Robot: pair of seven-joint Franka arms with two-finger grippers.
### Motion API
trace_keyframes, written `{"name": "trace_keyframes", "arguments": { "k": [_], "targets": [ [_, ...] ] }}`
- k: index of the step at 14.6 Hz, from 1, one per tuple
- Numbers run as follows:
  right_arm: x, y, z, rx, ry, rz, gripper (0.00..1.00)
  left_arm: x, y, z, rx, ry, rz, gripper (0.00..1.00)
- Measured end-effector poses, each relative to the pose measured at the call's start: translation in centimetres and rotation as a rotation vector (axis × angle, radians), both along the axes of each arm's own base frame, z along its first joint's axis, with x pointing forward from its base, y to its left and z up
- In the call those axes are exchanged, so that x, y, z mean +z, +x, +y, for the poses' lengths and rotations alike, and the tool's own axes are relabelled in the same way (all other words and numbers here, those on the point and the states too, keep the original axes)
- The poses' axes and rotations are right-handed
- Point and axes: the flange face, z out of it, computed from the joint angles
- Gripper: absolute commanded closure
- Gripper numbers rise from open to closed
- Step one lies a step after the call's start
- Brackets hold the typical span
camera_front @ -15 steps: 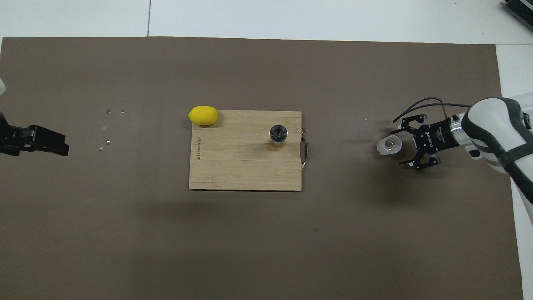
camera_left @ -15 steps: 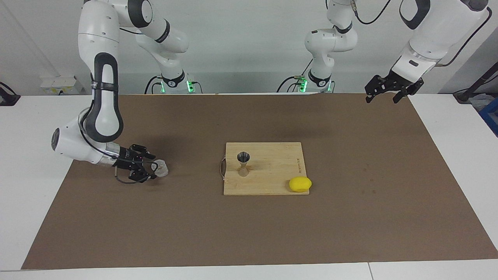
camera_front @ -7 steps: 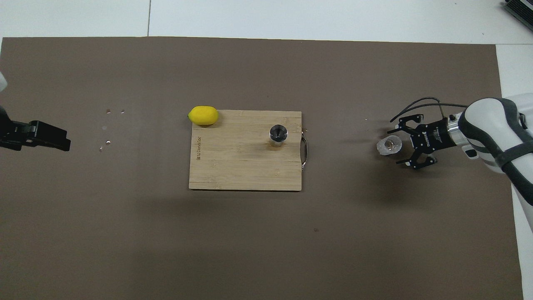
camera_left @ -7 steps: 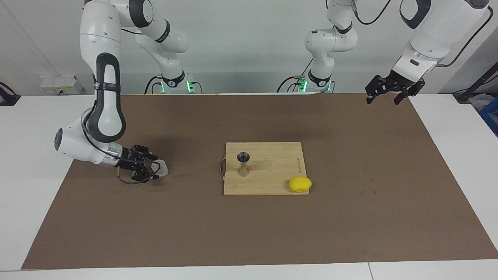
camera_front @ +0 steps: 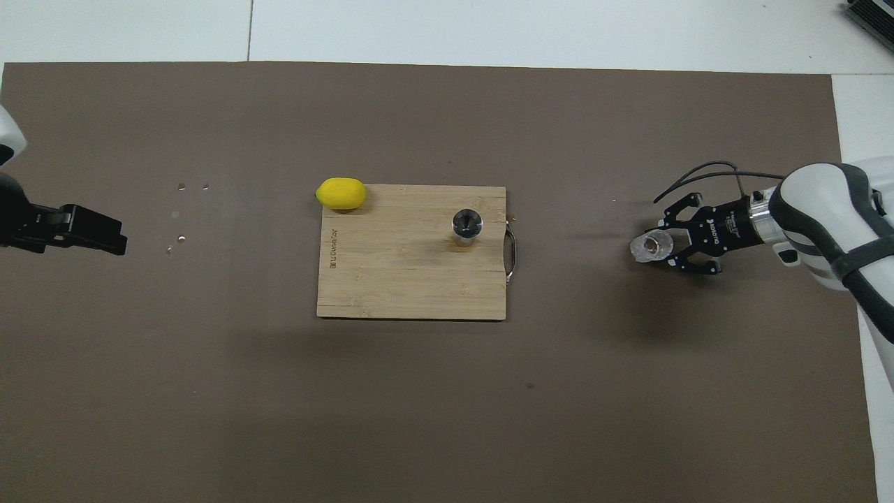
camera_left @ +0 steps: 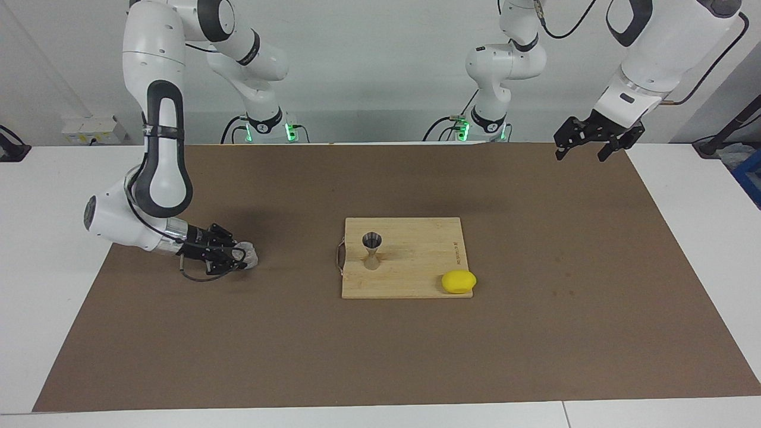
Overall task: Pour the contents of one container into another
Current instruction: 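Lift the glass cup with the right gripper and move it above the dark cup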
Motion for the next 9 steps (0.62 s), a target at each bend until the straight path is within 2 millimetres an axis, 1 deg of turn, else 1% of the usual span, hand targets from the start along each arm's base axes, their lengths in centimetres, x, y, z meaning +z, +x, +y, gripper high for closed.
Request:
{"name": "trace_keyframes", "arguments": {
  "k": [2,3,4,5,6,7,9],
  "targets": [
    [0.3,0.1,0.1,-0.028,0.008,0.008,1.0,0.0,0.0,0.0,0.0,0.0,0.0,0.0],
    [0.7,0.2,0.1,-0.042,0.005,0.012,1.0,0.0,0.0,0.0,0.0,0.0,0.0,0.0],
    [1.5,0.3,0.4,-0.055,0.001,0.015,1.0,0.0,0.0,0.0,0.0,0.0,-0.003,0.0],
    [2.4,0.5,1.1,-0.068,-0.003,0.019,1.0,0.1,0.2,0.0,0.001,-0.001,-0.016,0.0],
    [3.6,0.8,2.3,-0.081,-0.01,0.024,1.0,0.3,0.5,0.0,0.003,-0.003,-0.043,0.0],
    [5.0,1.1,4.1,-0.091,-0.017,0.03,1.0,0.5,0.8,0.1,0.004,-0.004,-0.068,0.0],
    [7.5,1.8,8.6,-0.111,-0.033,0.051,1.0,0.8,1.1,0.0,0.004,-0.006,-0.098,0.0]
  ]
}}
